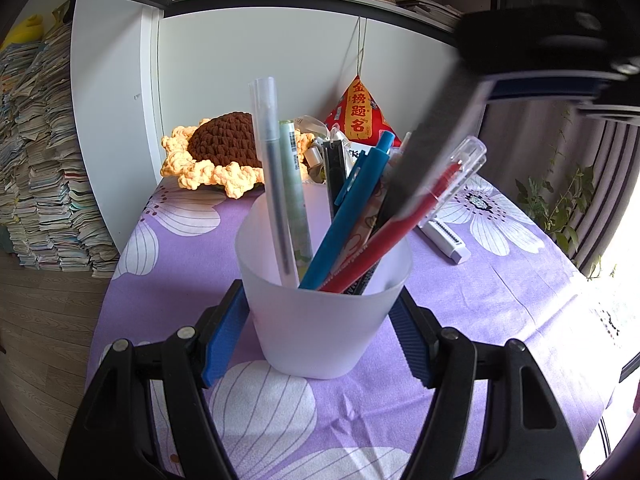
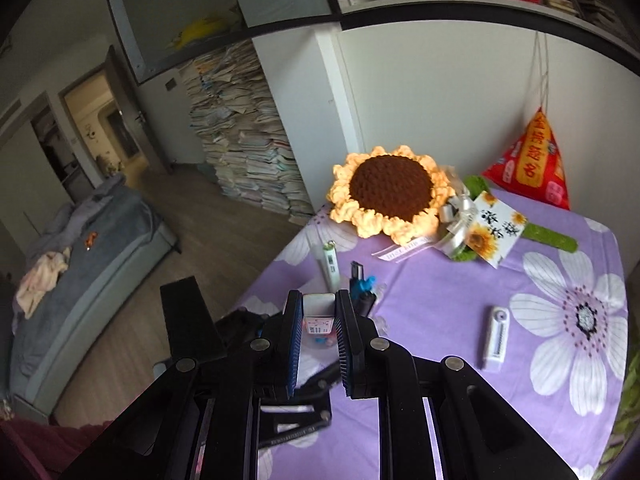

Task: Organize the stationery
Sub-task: 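Carry the correction tape over the cup and lower it in with the right gripper, then move the right gripper to the white correction-tape dispenser and grasp it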

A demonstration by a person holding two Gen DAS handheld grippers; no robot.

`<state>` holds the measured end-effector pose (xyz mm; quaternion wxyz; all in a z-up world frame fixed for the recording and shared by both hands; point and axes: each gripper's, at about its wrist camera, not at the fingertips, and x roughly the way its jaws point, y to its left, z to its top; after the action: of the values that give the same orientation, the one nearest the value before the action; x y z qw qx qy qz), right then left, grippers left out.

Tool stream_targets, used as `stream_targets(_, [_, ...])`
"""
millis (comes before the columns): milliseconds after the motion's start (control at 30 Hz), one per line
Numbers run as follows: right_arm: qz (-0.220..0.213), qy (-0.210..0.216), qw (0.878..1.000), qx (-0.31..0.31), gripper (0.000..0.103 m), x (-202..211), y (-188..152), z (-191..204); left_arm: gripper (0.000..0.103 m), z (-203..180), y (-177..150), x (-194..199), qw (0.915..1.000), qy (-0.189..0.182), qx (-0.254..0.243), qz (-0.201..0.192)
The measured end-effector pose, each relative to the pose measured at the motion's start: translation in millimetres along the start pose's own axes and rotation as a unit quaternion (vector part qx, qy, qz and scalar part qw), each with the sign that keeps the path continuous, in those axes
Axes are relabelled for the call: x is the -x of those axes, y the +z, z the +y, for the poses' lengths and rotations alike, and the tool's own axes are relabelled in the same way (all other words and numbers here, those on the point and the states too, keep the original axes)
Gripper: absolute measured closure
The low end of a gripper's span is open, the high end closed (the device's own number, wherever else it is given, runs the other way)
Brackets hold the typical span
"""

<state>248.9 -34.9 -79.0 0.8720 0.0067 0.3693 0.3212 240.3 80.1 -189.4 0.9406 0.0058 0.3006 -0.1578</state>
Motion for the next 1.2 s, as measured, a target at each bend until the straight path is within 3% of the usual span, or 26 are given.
stream_targets(600, [0.051,0.028,0.998,-0.016,0.086,-53,4,-12,0.034,-1,-1,2,1.0,0.0,0.001,0.001])
stream_targets(1000, [0.021,0.021,0.999,-0.019,0.086,-32,4,-12,0.033,-3,-1,-1,1.0,0.0,0.001,0.006])
stream_targets(1200, [0.0,-0.03,0.999,-0.019,0.086,1,-4,-36,0.033,-4,-1,-2,1.0,0.001,0.0,0.005])
